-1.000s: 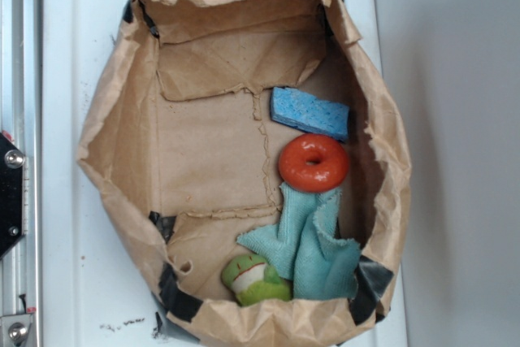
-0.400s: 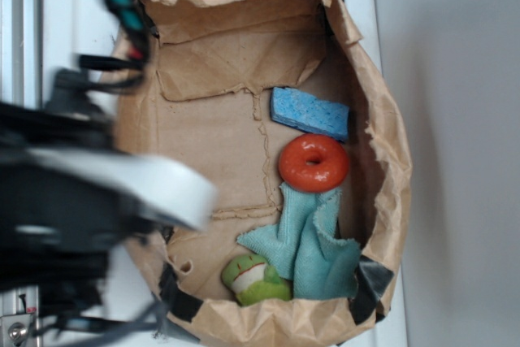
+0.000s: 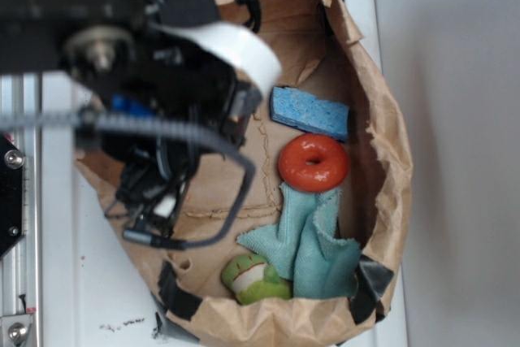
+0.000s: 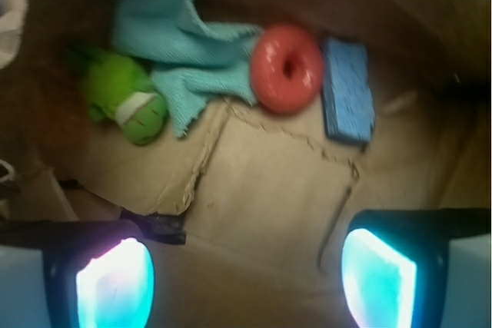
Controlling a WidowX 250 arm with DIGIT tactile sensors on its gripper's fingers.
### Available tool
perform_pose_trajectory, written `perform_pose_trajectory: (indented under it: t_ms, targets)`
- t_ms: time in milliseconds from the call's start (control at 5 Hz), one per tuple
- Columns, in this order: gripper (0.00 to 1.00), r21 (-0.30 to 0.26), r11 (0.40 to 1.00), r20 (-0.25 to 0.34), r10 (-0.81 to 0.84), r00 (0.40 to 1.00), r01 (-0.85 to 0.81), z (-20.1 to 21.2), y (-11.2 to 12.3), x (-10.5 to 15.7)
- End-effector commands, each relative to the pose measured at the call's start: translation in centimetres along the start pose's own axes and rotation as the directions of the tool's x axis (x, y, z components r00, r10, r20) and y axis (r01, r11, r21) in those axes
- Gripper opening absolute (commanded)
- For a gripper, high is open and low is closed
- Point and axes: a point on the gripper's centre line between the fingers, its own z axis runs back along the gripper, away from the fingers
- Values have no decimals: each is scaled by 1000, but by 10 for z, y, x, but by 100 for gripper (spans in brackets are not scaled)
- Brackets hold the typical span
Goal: Grab the blue sponge.
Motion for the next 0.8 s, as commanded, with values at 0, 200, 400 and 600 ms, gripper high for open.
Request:
perform_pose_trajectory:
  t_ms: [0, 200, 400, 600]
  targets:
    - [100, -77, 997, 49, 8, 999, -4, 30, 28, 9]
    - [100, -69, 997, -36, -39, 999, 36, 1, 17, 22]
    - [100, -58, 994, -69, -94, 993, 90, -22, 8, 32]
    - [100, -35, 985, -88, -169, 982, 167, -47, 5, 32]
